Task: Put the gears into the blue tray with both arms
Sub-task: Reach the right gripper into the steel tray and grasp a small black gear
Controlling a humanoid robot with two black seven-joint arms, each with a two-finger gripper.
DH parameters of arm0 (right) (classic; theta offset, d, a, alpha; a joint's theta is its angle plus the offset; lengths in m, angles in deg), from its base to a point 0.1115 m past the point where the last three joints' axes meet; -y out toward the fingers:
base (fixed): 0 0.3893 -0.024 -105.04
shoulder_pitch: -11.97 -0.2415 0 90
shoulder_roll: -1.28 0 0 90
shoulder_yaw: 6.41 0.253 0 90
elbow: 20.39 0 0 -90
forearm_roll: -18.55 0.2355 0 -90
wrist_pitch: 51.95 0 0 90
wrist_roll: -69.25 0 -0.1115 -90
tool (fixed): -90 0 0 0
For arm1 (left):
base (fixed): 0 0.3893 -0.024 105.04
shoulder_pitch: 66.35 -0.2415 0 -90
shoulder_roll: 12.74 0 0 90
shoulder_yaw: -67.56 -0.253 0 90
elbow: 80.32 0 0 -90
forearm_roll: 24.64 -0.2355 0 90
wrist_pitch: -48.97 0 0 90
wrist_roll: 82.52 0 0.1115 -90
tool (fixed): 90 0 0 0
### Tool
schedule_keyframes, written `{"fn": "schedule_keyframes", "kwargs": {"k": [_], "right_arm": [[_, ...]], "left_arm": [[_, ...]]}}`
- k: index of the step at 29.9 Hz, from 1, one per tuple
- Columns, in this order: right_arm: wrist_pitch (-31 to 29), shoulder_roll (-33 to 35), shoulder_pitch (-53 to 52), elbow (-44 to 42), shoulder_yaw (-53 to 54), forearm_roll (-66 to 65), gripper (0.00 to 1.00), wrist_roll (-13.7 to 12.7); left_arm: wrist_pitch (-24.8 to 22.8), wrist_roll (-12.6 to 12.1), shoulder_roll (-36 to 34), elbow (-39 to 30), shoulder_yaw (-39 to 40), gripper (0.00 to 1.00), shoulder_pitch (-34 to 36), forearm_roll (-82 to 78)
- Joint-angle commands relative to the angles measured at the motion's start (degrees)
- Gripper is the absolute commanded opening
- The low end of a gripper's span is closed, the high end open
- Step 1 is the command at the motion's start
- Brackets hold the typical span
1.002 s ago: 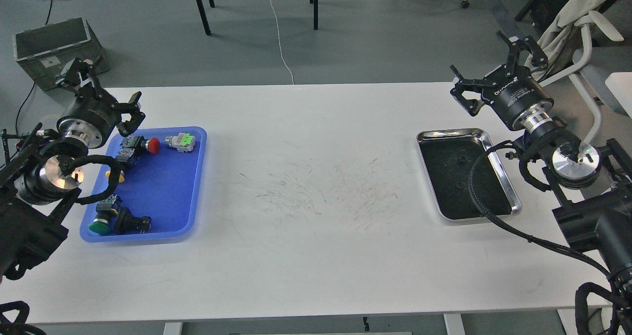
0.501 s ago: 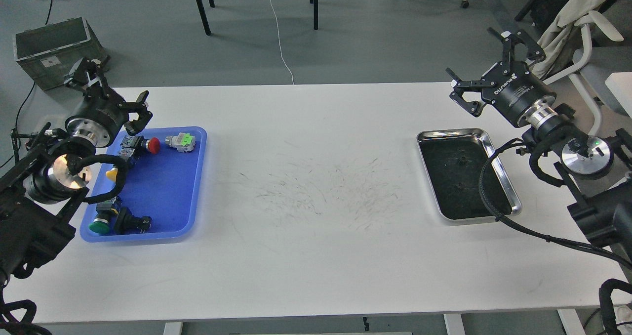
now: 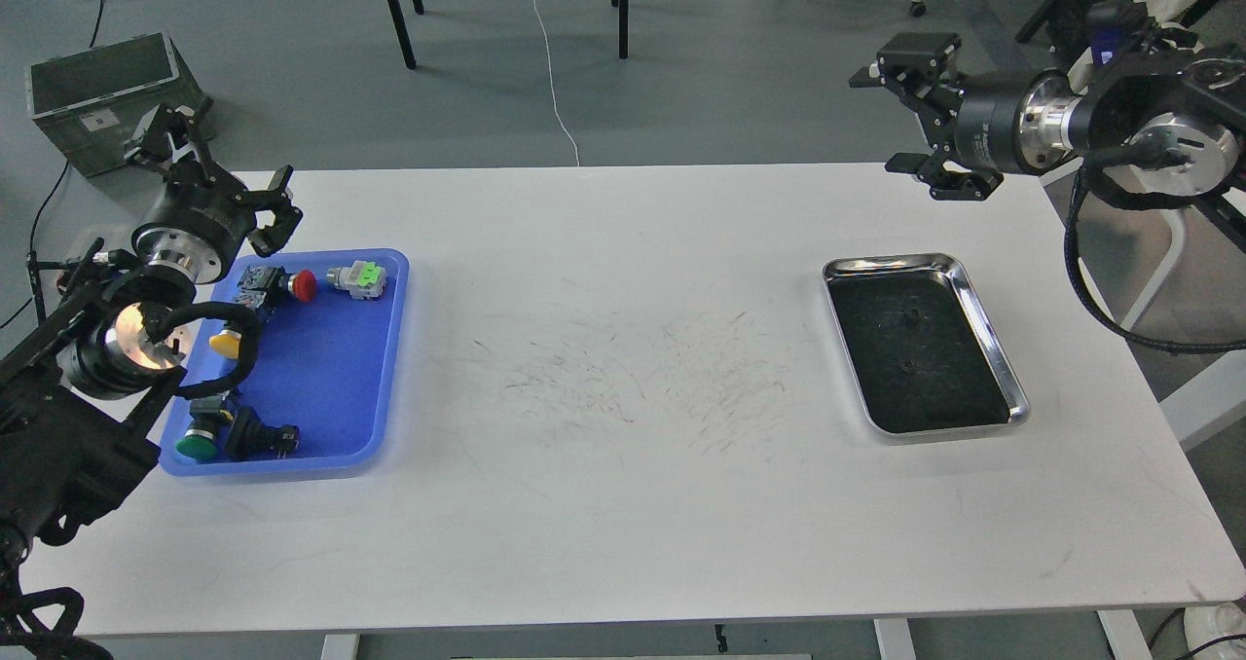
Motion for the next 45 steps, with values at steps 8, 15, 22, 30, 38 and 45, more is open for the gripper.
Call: {"fn": "schedule_keyframes", "kwargs": {"k": [8, 15, 22, 30, 38, 45], "right_arm": [[0.34, -8.11, -2.08, 0.36, -17.52, -31.23, 0.99, -0.04], [1.39, -10.49, 1.34, -0.97, -21.31, -32.12, 0.98, 0.22], [3.85, -10.49, 5.65, -4.04, -21.40, -36.86, 0.97, 0.22], [5.88, -11.28, 7.41, -7.20, -21.40, -37.22, 0.95, 0.22], [6.14, -13.48, 8.55, -9.93, -21.49, -37.31, 0.91, 0.22], [6.75, -13.92, 9.44, -10.72, -21.49, -37.31, 0.85, 0.40]], "left_arm": [[-0.02, 0.51, 0.25, 0.01, -0.16, 0.98, 0.12, -0.08], [-0.02, 1.30, -0.01, 0.01, -0.16, 0.98, 0.21, -0.08], [0.16, 1.30, 0.17, 0.01, -0.16, 0.98, 0.21, -0.08], [0.16, 1.30, 0.08, 0.01, -0.16, 0.98, 0.12, -0.08], [0.07, 1.30, -0.10, 0.01, -0.16, 0.98, 0.38, -0.08], [0.07, 1.30, -0.19, 0.01, -0.16, 0.98, 0.29, -0.08]]}}
